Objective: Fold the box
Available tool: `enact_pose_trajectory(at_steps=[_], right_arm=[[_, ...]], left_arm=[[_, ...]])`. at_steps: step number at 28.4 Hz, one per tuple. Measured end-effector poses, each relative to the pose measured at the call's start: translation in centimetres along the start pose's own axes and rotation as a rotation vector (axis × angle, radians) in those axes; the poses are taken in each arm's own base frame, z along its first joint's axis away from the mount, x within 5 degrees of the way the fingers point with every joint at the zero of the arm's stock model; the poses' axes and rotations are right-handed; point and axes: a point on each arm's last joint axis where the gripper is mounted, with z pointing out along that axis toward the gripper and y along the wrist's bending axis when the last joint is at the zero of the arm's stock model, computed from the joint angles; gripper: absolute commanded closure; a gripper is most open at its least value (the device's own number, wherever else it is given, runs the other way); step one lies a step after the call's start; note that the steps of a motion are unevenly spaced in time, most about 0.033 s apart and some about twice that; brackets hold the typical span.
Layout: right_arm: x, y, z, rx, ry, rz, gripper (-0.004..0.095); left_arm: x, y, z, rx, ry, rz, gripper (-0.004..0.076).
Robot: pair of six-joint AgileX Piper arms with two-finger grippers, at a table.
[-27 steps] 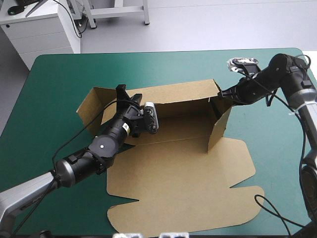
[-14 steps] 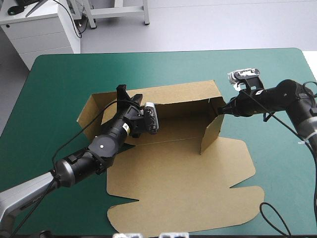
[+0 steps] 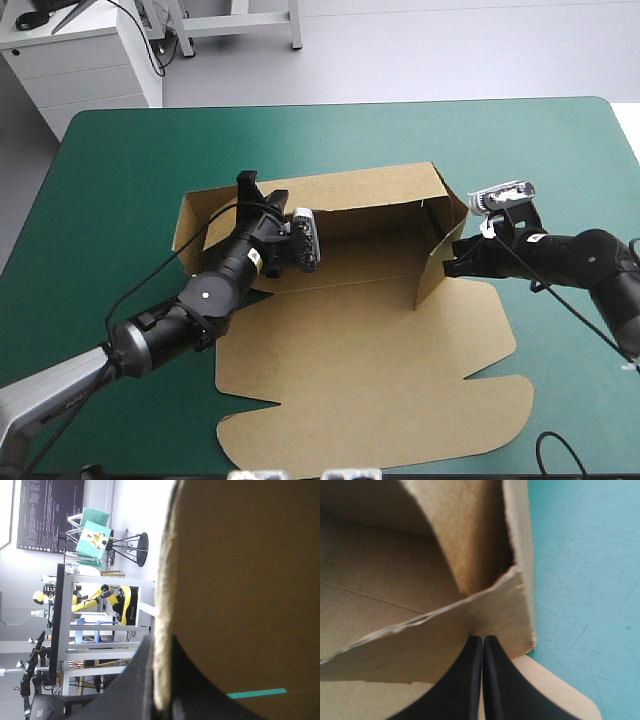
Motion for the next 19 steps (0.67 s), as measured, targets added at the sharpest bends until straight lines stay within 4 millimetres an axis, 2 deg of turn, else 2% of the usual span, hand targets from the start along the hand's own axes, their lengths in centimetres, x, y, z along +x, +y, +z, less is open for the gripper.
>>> enact_pose_trajectory(at_steps=[5, 9, 16, 18, 19], right_arm=[[0.7, 1.0, -1.2, -0.032, -0.037, 0.004, 0.0912], [0.7, 2.3, -3.2, -0.057, -0.080, -0.025, 0.0912], [-0.1, 4.7, -8.6, -0.035, -0.258, -0.117, 0.0912], [-1.2, 5.6, -11.0, -0.026, -0.336, -0.132, 0.0912], [-1.6, 5.8, -11.6, -0.024, -0.349, -0.127, 0.0912]], left_arm=[[0.0, 0.0, 0.0, 0.001, -0.001, 0.000, 0.0731], [0.0, 0.0, 0.0, 0.001, -0.001, 0.000, 0.0731], [0.0, 0.0, 0.0, 0.001, -0.001, 0.000, 0.0731], [0.0, 0.0, 0.0, 0.001, -0.001, 0.000, 0.0731], [0.0, 0.0, 0.0, 0.001, -0.002, 0.000, 0.0731]])
